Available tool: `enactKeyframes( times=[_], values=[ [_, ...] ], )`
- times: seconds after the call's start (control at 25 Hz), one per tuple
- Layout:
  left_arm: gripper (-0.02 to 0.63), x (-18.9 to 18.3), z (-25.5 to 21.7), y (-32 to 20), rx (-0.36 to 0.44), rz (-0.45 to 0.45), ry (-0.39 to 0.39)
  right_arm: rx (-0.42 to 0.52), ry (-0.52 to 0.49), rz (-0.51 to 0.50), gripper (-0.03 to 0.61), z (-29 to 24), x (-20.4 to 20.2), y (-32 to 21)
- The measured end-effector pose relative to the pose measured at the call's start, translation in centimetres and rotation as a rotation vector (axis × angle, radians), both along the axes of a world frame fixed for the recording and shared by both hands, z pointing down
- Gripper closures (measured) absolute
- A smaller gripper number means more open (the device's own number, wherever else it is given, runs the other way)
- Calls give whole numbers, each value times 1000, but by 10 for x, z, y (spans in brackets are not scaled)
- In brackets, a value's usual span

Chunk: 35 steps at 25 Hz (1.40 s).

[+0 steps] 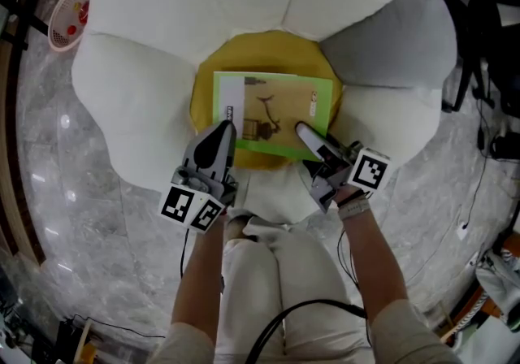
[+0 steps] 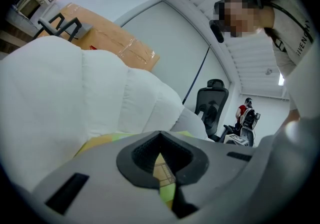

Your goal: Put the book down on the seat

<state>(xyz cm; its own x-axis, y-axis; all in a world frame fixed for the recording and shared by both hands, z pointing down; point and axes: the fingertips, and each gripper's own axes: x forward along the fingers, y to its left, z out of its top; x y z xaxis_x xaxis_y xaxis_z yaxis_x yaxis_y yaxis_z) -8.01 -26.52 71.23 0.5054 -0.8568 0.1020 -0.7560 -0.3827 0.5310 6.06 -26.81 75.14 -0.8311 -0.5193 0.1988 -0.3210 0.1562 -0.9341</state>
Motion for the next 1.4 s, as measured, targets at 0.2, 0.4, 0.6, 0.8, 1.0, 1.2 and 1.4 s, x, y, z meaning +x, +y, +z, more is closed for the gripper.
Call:
enactKeyframes(
  times=[0.2, 0.4, 0.6, 0.8, 1.0, 1.2, 1.4],
  values=[
    [591, 1, 8, -1, -13, -10, 10, -19, -17, 18, 431, 9, 0, -8],
    [591, -1, 9, -3, -16, -16, 24, -72, -31, 27, 431, 19, 1, -20],
    [591, 0, 12, -3, -21, -11, 26, -91, 5, 9, 431, 27, 1, -35],
    [591, 5, 11, -3, -21, 0, 31, -111, 76, -17, 431, 37, 3, -47],
    [591, 5, 9, -2, -20, -1, 40, -164, 128, 3, 423, 47, 7, -50],
    [591, 9, 9, -1, -21, 1, 52, -207, 175, 40, 401, 56, 12, -53],
    [591, 8, 9, 0, -21, 1, 59, -205, 217, 31, 380, 56, 11, -55]
  ],
)
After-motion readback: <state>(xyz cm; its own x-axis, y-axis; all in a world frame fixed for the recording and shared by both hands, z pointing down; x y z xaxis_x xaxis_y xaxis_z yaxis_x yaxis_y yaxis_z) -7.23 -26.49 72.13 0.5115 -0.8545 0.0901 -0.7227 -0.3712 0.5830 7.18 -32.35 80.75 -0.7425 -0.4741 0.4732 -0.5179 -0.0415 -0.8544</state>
